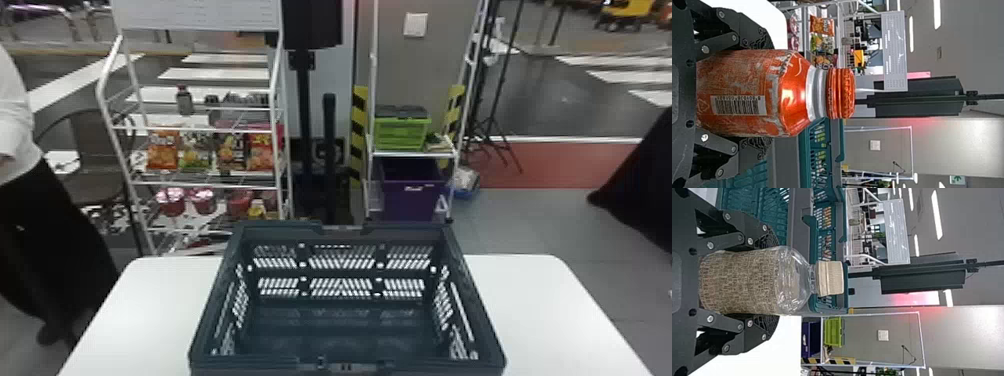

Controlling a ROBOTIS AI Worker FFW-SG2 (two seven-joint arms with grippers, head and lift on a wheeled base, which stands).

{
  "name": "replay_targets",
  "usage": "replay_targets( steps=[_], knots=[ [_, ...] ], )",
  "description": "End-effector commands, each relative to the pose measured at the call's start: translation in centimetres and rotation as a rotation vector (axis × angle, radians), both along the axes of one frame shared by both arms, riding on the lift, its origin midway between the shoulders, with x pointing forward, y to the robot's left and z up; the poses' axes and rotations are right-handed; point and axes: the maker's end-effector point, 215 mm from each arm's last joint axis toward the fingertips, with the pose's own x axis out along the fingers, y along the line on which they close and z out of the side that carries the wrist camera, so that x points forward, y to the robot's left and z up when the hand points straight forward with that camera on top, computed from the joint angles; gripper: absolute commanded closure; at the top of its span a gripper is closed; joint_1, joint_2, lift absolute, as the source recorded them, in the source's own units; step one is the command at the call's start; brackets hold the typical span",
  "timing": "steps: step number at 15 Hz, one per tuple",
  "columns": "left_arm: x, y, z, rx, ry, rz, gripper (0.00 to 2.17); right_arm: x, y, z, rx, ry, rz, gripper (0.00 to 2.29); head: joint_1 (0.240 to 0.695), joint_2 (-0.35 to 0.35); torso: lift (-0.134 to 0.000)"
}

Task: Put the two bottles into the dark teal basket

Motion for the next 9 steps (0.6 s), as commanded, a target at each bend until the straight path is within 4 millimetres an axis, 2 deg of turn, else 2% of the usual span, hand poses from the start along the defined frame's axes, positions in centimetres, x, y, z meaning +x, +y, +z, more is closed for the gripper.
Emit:
replay_targets(
  steps=[1,9],
  knots=[
    [0.0,0.01,-0.19,-0.003,0.007,0.003,2.15,0.06,0.0,0.18,0.001,-0.004,-0.002,2.28,0.499,0.0,0.0],
    [-0.17,-0.29,-0.05,-0.006,0.003,-0.001,2.15,0.15,-0.02,0.2,-0.001,0.0,0.001,2.28,0.499,0.0,0.0]
  ],
)
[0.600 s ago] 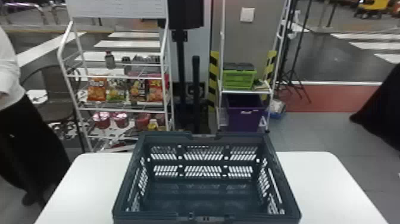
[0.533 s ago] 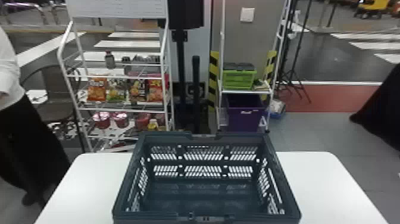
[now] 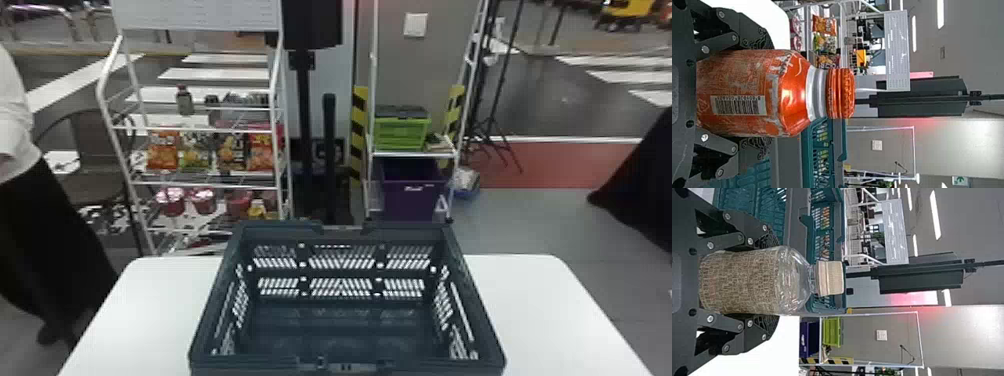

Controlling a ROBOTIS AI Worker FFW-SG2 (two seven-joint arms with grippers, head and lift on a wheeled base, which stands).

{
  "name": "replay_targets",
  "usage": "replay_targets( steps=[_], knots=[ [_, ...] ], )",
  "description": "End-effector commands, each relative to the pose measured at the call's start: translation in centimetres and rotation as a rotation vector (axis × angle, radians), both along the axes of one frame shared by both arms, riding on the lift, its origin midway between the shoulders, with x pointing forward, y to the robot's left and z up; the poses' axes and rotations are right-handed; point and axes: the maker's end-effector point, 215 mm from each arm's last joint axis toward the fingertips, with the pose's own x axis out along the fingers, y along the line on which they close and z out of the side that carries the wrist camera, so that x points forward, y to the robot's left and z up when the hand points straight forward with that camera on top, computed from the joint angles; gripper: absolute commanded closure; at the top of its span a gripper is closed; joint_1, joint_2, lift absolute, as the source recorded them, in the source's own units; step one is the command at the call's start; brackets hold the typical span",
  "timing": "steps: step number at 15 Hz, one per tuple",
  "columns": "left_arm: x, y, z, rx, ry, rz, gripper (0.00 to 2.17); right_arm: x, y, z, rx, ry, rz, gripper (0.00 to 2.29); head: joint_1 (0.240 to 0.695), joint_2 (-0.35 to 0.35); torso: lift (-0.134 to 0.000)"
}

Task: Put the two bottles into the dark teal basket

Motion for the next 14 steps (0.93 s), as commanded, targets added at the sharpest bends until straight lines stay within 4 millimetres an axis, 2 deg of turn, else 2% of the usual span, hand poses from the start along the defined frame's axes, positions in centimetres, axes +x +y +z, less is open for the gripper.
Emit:
replay_targets(
  steps=[1,4,7,9,12,14],
  knots=[
    [-0.1,-0.1,0.1,-0.003,-0.004,0.003,2.15,0.0,0.0,-0.1,-0.004,0.005,0.004,2.28,0.499,0.0,0.0],
    [-0.2,-0.2,0.1,0.005,-0.003,0.003,2.15,0.3,0.2,0.7,-0.003,0.003,0.01,2.28,0.499,0.0,0.0],
    [-0.4,-0.3,-0.2,0.01,0.003,0.006,2.15,0.9,0.6,4.6,0.006,-0.041,0.015,2.28,0.499,0.0,0.0],
    [-0.5,-0.3,-0.1,0.012,-0.001,0.005,2.15,2.2,1.0,6.4,0.009,-0.042,0.02,2.28,0.499,0.0,0.0],
    [-0.6,-0.2,0.5,0.014,-0.013,0.005,2.15,5.4,2.0,7.8,0.021,-0.005,0.029,2.28,0.499,0.0,0.0],
    [-0.8,-0.1,0.5,0.01,-0.014,0.006,2.15,7.4,2.4,9.6,0.029,0.003,0.015,2.28,0.499,0.0,0.0]
  ],
)
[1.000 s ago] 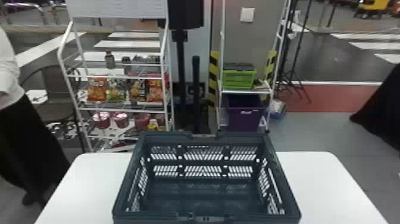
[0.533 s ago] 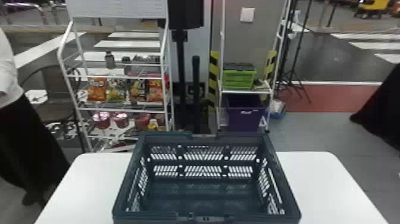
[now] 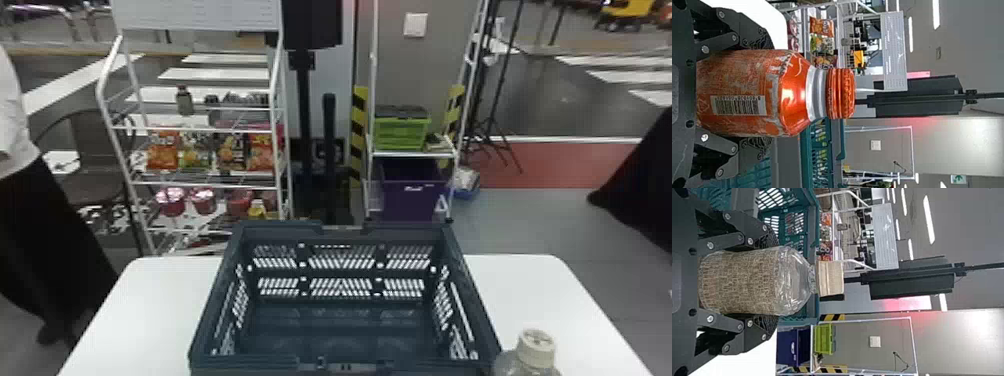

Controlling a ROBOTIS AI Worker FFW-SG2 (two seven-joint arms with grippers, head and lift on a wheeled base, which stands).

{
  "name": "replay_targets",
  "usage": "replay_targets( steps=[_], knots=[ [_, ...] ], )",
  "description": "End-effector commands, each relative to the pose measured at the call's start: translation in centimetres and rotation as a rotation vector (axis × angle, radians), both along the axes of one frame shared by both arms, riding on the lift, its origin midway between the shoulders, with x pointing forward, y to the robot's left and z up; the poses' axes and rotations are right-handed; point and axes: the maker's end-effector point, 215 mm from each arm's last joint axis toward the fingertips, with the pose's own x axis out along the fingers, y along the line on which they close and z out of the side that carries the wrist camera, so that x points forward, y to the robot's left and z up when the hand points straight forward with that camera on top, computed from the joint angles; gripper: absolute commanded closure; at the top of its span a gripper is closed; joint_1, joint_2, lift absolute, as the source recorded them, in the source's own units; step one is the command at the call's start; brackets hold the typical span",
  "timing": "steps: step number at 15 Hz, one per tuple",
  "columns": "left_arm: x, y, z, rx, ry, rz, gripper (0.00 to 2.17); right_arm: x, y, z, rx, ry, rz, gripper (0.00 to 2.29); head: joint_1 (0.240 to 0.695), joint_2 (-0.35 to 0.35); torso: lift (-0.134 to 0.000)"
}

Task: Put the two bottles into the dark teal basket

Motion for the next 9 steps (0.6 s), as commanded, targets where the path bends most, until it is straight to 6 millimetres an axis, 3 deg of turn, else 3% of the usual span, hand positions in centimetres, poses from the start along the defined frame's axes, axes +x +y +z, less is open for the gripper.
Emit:
replay_targets(
  steps=[1,4,5,9],
  knots=[
    [-0.2,0.1,0.0,-0.008,0.0,0.005,2.15,2.0,0.8,1.9,0.009,0.008,-0.006,2.28,0.499,0.0,0.0],
    [-0.1,0.2,-0.3,-0.015,0.006,-0.005,2.15,5.1,2.5,3.2,0.015,0.04,0.001,2.28,0.499,0.0,0.0],
    [0.0,0.4,-0.4,-0.014,0.007,-0.005,2.15,6.3,2.8,1.7,-0.011,0.112,0.0,2.28,0.499,0.0,0.0],
    [0.0,0.7,-1.2,-0.019,0.019,-0.012,2.15,10.7,6.4,-0.8,-0.123,0.262,0.038,2.28,0.499,0.0,0.0]
  ],
)
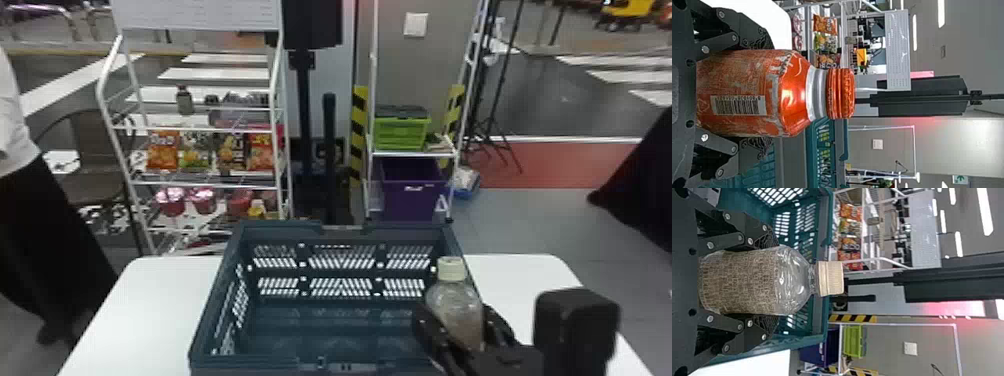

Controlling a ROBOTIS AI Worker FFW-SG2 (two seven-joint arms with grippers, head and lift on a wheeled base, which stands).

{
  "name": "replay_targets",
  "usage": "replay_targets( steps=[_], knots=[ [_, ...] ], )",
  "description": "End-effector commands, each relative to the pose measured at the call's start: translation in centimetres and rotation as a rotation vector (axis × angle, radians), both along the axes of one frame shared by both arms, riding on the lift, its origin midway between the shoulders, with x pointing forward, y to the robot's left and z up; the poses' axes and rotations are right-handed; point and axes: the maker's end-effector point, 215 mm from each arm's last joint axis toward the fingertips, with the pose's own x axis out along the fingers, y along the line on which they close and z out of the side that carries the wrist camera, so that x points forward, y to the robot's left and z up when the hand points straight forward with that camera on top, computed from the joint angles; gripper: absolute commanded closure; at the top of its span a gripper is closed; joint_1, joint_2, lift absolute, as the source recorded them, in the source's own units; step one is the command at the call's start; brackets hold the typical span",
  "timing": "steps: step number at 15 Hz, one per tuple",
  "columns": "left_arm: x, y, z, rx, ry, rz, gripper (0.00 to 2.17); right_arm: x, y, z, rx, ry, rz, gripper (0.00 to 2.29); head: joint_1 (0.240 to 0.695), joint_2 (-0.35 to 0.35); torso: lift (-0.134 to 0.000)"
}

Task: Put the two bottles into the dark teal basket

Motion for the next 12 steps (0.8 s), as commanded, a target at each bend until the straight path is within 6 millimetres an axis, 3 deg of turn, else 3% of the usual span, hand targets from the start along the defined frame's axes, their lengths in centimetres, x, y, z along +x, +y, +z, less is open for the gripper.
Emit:
replay_targets(
  steps=[1,5,12],
  knots=[
    [0.0,0.2,-0.5,-0.007,0.006,0.0,2.15,2.5,2.9,-0.9,-0.051,0.062,0.058,2.28,0.499,0.0,0.0],
    [0.5,0.7,-1.4,-0.017,0.015,0.007,2.15,6.8,4.6,-3.4,-0.119,0.171,0.083,2.28,0.499,0.0,0.0],
    [1.1,0.7,-2.3,-0.024,0.035,0.015,2.15,11.0,7.1,-8.7,-0.139,0.378,0.149,2.28,0.499,0.0,0.0]
  ],
)
